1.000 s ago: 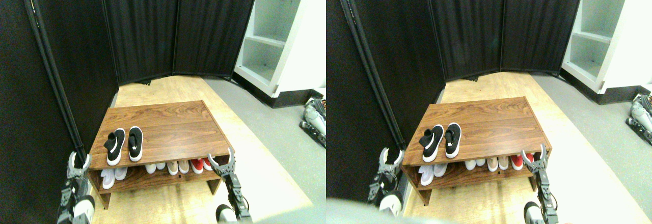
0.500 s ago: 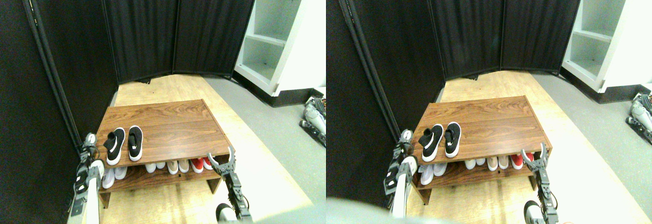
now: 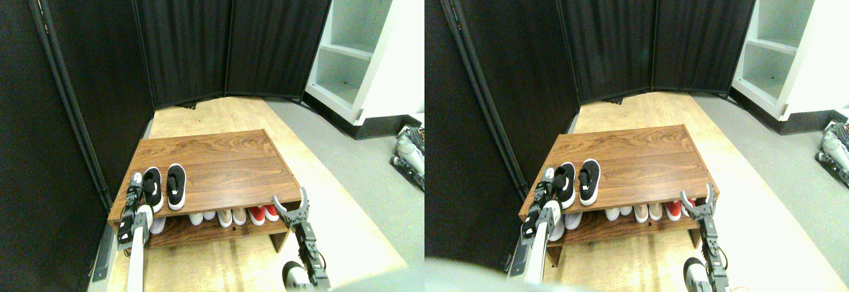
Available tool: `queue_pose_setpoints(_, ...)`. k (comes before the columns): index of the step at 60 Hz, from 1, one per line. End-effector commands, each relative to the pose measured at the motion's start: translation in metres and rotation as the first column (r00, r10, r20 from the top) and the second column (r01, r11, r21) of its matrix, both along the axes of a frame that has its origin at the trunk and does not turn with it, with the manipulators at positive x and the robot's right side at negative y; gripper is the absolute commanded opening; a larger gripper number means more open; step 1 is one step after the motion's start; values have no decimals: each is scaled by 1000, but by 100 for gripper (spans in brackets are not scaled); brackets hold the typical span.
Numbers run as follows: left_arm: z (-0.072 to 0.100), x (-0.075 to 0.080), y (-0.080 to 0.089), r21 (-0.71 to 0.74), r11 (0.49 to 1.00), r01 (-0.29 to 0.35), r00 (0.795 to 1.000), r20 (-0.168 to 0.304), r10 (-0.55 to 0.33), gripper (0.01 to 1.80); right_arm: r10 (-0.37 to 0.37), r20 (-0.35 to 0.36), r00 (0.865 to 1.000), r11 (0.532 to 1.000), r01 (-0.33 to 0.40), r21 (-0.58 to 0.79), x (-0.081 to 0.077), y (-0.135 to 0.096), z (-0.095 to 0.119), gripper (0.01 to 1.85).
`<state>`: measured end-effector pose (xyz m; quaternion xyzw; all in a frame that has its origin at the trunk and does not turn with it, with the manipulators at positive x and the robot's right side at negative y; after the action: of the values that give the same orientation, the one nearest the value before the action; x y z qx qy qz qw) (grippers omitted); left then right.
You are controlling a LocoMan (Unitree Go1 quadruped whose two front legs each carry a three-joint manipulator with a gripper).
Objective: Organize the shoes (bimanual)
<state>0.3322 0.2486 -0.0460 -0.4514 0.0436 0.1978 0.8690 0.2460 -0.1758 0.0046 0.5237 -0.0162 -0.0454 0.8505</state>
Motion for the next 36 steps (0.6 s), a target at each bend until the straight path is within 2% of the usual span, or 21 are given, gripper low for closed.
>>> queue_pose_setpoints(1,4,3,-7,-21,1000,14,999,36,-13,1,0,34,999,999,1,-42,3,0,3,62)
queue_pose_setpoints(9,1,4,-14,-57,998,32,998,47,-30,1,-7,11,1000,1000,7,-13,4,1,3,62)
queue_pose_setpoints(20,3,5,-22,-65,996,61,998,38,-59,1,4,29,1000,1000,-4,-9,6,4,3,63)
queue_pose_setpoints(31,-1,10,-32,-125,991,43,999,17,-41,1,-1,41,999,999,2,-34,7,5,6,62)
queue_pose_setpoints(36,-2,12,-33,-129,991,39,999,29,-36,1,-3,38,999,1000,4,-22,7,6,6,63)
